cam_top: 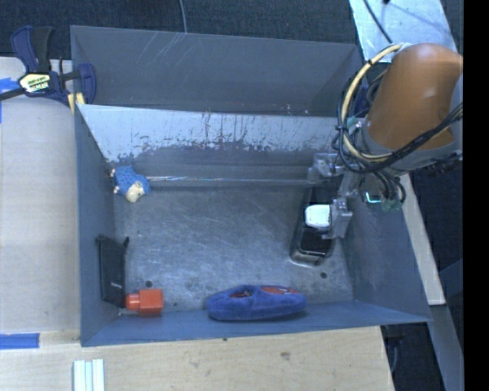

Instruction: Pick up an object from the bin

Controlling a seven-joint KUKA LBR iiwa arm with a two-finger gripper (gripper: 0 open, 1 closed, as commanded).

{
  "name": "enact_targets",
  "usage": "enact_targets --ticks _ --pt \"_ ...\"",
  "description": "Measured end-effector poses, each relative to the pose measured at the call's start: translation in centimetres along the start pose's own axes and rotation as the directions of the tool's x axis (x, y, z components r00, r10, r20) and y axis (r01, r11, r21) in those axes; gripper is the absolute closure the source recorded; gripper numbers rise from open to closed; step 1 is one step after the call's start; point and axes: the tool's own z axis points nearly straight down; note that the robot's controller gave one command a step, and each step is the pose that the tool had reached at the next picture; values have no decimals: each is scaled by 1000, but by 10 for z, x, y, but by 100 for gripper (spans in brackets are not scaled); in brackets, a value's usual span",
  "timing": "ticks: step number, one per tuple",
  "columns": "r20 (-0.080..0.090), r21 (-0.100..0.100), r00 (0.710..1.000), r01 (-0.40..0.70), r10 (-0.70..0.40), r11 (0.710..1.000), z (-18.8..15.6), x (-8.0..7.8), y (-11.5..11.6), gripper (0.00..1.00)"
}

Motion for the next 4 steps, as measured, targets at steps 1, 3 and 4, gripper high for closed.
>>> enact_targets --ticks 1,3,4 --pt "2 2 821 571 -571 821 47 19 -20 0" --pt "9 5 591 807 -807 591 104 -2 -36 100" --pt "19 -16 712 703 -702 712 113 -12 -50 100"
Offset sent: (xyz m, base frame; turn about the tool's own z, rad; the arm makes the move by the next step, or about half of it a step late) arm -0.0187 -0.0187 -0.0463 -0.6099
